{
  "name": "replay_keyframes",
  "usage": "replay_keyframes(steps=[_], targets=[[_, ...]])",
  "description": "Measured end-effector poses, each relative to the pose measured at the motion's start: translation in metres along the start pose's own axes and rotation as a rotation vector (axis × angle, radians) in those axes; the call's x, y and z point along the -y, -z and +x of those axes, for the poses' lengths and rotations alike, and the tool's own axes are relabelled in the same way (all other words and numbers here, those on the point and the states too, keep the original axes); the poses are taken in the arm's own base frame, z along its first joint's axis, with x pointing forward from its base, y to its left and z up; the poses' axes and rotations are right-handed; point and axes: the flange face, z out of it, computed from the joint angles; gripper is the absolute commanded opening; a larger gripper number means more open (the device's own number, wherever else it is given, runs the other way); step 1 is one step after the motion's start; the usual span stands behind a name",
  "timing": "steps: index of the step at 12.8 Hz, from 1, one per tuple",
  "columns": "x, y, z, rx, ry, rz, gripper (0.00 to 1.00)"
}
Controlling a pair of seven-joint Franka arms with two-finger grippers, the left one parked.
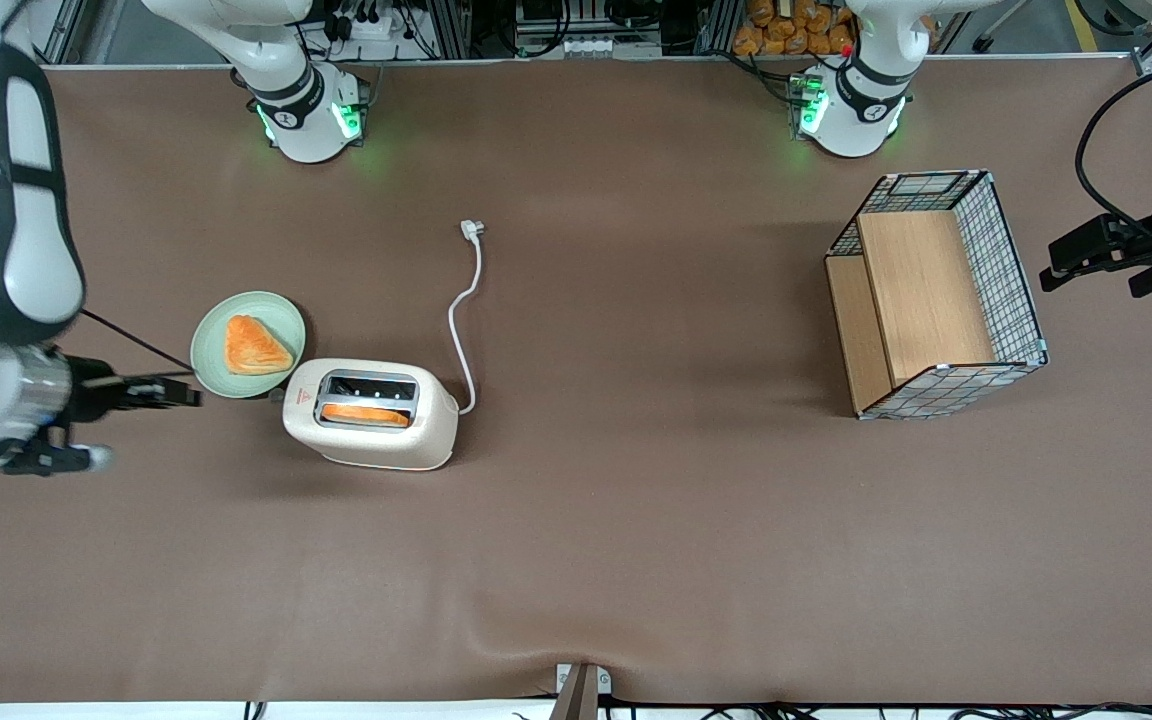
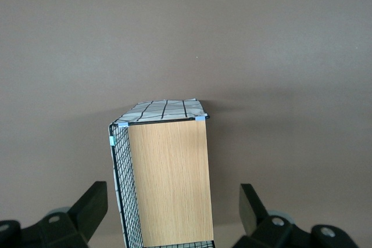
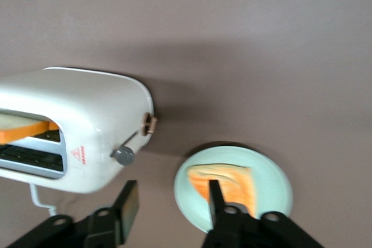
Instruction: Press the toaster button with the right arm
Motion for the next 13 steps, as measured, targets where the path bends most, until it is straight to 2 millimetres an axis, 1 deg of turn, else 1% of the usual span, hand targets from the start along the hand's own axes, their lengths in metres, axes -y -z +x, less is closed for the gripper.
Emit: replay_keyframes(steps=[1, 2, 3, 5, 7, 10, 13], targets=[[0.002, 0.021, -0.009, -0.023, 0.01, -0.026, 1.0], [0.004, 0.039, -0.019, -0.038, 0.017, -0.052, 1.0], [0.005, 0.052, -0.031, -0.049, 0.024, -0.077, 1.0], [0.008, 0.071, -0.057, -0.064, 0.03, -0.11, 1.0], [0.011, 0.089, -0.077, -0.087, 0.037, -0.141, 1.0], [0.015, 0.118, -0.1, -0.12, 0.027, -0.16, 1.0], [0.021, 0.138, -0.118, -0.132, -0.042, -0.154, 1.0]])
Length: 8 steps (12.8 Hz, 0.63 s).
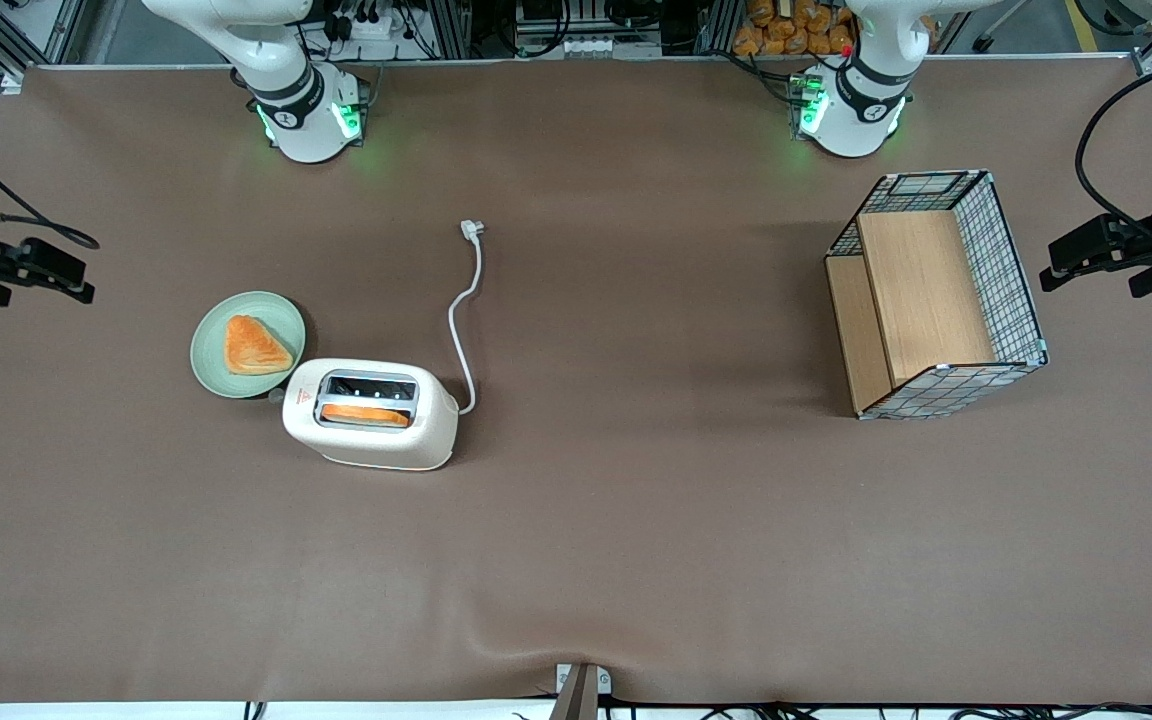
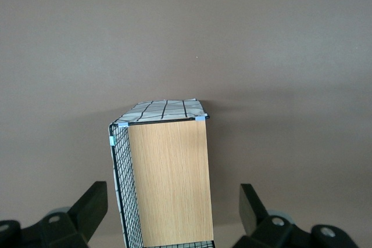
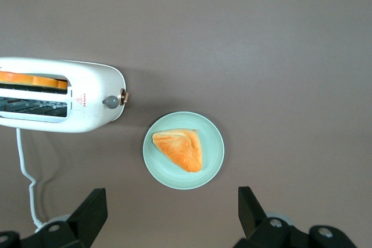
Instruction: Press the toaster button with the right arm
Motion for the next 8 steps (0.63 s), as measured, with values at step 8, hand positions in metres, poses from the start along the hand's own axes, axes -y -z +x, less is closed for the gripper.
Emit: replay_keyframes(steps=[8], targets=[[0.004, 0.039, -0.015, 0.05, -0.123, 0.01, 1.0]])
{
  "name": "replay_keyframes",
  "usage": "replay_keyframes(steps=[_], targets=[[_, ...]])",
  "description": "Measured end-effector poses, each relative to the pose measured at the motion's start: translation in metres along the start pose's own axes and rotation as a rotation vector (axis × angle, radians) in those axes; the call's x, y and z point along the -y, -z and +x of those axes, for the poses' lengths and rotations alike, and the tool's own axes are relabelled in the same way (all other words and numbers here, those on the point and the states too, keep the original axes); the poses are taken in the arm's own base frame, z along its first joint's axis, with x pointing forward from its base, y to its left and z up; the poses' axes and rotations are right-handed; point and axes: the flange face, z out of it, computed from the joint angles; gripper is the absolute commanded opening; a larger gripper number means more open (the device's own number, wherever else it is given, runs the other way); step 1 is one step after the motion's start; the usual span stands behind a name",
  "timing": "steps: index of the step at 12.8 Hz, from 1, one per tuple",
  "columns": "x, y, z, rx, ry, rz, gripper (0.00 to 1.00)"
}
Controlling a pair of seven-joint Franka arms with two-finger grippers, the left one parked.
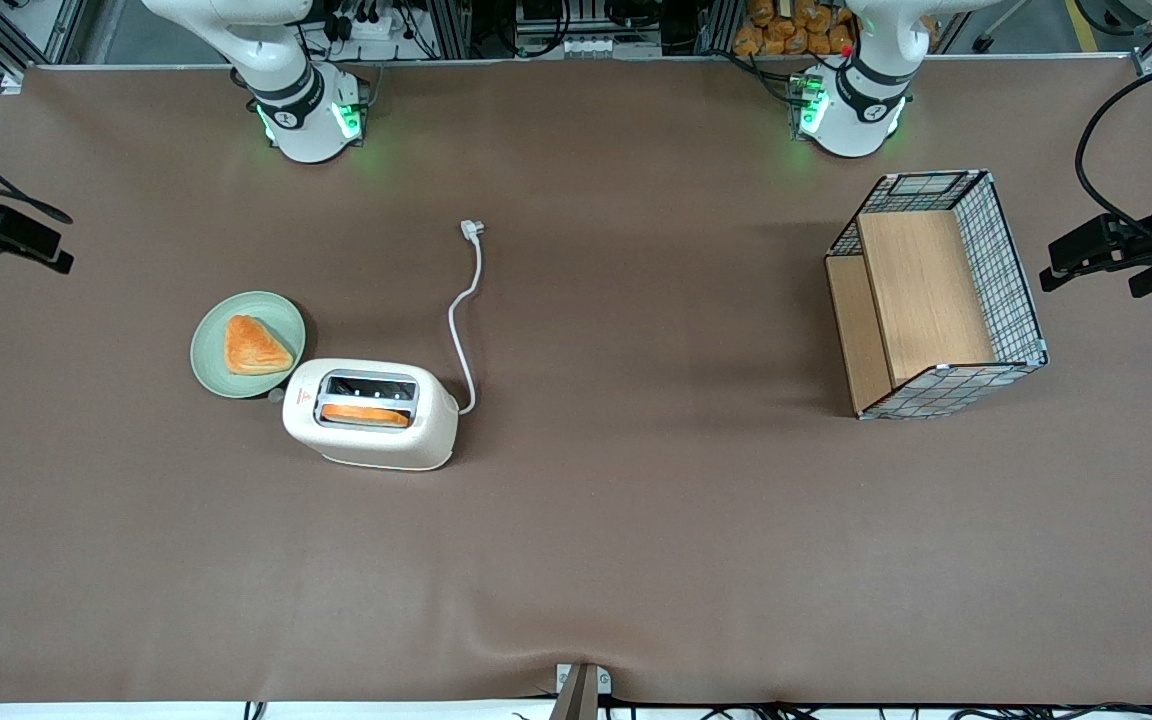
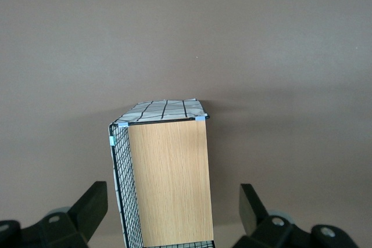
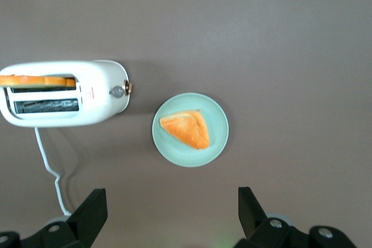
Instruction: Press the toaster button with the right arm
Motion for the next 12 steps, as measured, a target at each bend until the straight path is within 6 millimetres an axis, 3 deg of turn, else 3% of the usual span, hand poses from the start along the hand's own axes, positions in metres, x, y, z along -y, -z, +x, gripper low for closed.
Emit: replay_keyframes(steps=[12], targets=[[0.0002, 0.0038, -0.001, 0.009, -0.001, 0.0, 1.0]])
